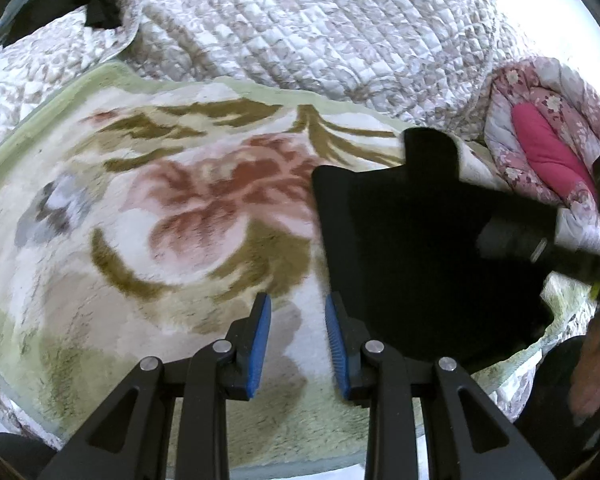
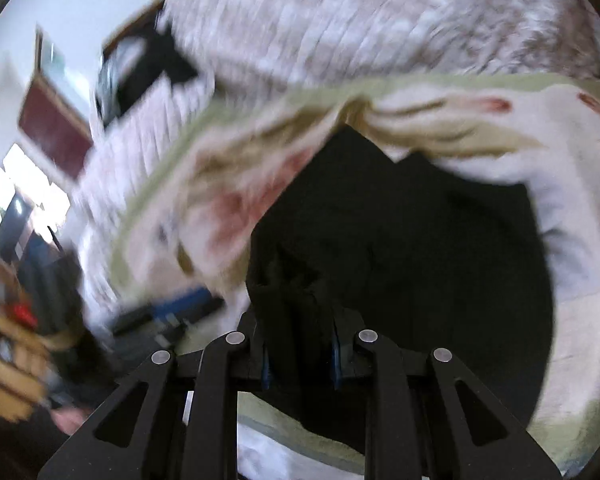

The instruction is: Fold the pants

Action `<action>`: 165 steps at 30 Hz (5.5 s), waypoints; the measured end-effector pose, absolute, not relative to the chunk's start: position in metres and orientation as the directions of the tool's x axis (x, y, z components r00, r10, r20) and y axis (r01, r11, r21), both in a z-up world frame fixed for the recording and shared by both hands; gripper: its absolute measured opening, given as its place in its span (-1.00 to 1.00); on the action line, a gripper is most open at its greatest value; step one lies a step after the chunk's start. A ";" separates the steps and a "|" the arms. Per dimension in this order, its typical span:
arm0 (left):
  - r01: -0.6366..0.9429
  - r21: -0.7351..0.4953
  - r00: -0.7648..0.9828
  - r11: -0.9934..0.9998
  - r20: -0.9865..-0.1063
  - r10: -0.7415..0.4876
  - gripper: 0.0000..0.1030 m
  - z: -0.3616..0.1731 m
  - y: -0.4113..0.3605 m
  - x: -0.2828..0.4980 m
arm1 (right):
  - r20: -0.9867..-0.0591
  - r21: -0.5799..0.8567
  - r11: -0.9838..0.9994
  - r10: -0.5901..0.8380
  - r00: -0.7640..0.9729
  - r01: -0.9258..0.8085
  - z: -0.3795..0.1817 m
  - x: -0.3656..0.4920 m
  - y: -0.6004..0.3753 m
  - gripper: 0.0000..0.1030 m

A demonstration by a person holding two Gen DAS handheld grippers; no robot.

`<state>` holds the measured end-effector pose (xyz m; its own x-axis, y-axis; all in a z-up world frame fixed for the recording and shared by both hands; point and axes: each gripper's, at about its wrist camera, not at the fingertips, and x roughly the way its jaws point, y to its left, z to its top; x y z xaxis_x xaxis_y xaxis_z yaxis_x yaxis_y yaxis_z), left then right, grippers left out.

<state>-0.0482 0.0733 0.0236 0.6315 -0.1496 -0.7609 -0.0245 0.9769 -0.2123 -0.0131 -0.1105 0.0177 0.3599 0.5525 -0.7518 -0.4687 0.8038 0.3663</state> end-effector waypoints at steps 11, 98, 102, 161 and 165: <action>-0.054 -0.234 0.633 0.971 -0.760 -0.148 -0.41 0.020 0.086 -0.049 | -0.773 0.268 0.813 0.501 0.388 -0.517 0.012 -0.022 -0.093 -0.57; 0.223 -0.206 0.593 0.953 -0.747 -0.300 -0.78 0.026 0.002 -0.045 | -0.753 0.189 0.892 0.400 0.522 -0.411 -0.004 -0.048 -0.197 -0.53; 0.217 -0.207 0.607 0.954 -0.736 -0.298 -0.78 0.027 0.005 -0.047 | -0.744 0.233 0.887 0.426 0.514 -0.398 -0.006 -0.047 -0.204 -0.53; 0.046 -0.452 0.560 0.891 -0.727 -0.398 0.12 0.005 0.058 0.009 | -0.699 0.526 0.821 0.566 0.437 -0.223 -0.016 0.024 -0.242 -0.11; 0.051 -0.471 0.570 0.880 -0.710 -0.413 0.15 0.002 0.058 0.020 | -0.680 0.570 0.797 0.594 0.430 -0.201 -0.019 0.030 -0.244 -0.11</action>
